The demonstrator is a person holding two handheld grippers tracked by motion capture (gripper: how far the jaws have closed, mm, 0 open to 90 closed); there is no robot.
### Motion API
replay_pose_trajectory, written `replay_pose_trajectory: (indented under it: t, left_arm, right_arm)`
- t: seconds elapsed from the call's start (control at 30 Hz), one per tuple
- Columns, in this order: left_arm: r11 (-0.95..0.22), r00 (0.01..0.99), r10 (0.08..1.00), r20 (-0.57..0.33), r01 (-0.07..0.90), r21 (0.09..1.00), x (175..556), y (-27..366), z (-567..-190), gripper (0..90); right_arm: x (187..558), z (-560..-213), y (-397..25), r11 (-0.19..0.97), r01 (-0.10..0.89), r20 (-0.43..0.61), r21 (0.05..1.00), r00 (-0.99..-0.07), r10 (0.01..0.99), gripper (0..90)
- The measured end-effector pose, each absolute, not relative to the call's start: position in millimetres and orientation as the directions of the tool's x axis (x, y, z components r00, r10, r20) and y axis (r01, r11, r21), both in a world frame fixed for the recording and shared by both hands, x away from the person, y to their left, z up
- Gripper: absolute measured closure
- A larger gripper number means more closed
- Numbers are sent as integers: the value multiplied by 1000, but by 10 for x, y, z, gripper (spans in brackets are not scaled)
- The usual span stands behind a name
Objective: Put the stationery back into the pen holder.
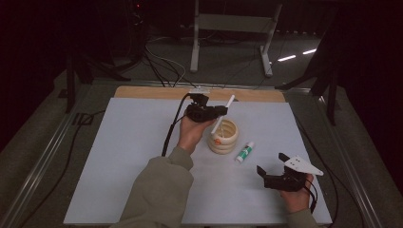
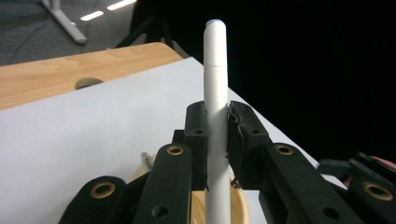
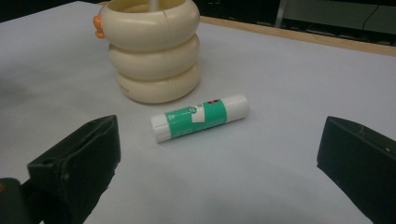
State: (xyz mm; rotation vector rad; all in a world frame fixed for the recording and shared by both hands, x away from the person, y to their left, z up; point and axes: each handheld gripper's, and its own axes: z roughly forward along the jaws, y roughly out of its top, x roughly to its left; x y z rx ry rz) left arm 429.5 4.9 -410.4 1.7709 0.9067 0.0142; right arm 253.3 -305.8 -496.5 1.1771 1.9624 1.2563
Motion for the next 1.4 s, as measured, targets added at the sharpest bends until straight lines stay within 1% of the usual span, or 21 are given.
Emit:
replay_pose_trajectory:
  t: [0.23, 0.43, 1.4]
  left_arm:
    - [-69, 681, 595, -427, 572, 817, 4329, 32, -4131, 787]
    - [-59, 675, 602, -427, 570, 819, 4328, 1, -4142, 785]
    - [-72, 687, 598, -412, 558, 827, 4325, -35, -4186, 787]
  right_arm:
    - [2534, -4965, -3057, 192, 387, 22, 902, -485, 875, 0]
    - [2533, -4963, -3058, 190, 388, 24, 902, -484, 875, 0]
    - [2531, -4962, -3058, 197, 384, 16, 902, -487, 873, 0]
